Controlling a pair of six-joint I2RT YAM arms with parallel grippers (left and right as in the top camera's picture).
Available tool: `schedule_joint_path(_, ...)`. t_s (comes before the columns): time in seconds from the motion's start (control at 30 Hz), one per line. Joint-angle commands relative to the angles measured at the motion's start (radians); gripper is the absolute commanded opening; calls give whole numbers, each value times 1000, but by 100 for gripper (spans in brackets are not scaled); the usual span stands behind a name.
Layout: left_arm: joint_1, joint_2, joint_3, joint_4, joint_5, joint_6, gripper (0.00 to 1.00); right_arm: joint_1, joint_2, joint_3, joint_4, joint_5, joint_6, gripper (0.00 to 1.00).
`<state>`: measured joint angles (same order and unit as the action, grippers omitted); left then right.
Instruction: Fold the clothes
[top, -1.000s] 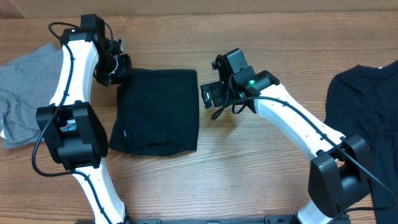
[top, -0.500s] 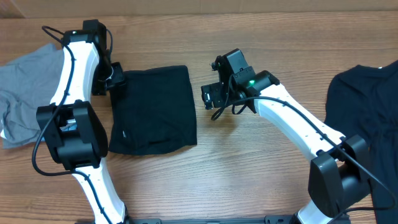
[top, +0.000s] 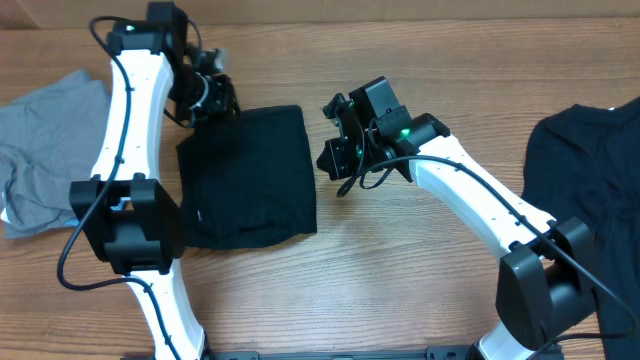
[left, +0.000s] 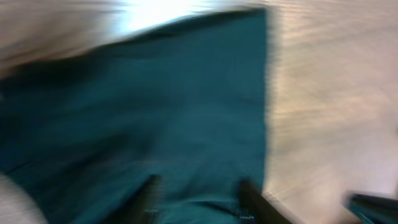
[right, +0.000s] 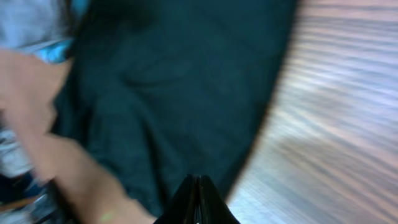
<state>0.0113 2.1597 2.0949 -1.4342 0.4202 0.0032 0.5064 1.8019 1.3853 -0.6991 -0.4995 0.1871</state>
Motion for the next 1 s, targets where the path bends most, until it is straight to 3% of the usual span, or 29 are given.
schedule_joint_path(0.0,-1,-21,-104,45,202,177,4,10,-38,-35,37,-204,-11,4)
schedule_joint_path(0.1,0,-21,-195,90,228,192,4,26,-36,-80,89,-229,-6,4)
schedule_joint_path(0.23,2,-21,-315,131,362,309,4,55,-27,-163,225,-284,31,4)
schedule_joint_path(0.57,2,-21,-506,332,363,296,5,181,-8,-261,475,-366,50,4)
schedule_joint_path(0.87,2,-21,-647,480,366,251,8,235,7,-268,499,-230,50,4)
schedule_joint_path(0.97,2,-21,-675,498,359,251,4,246,31,-268,520,-218,50,4)
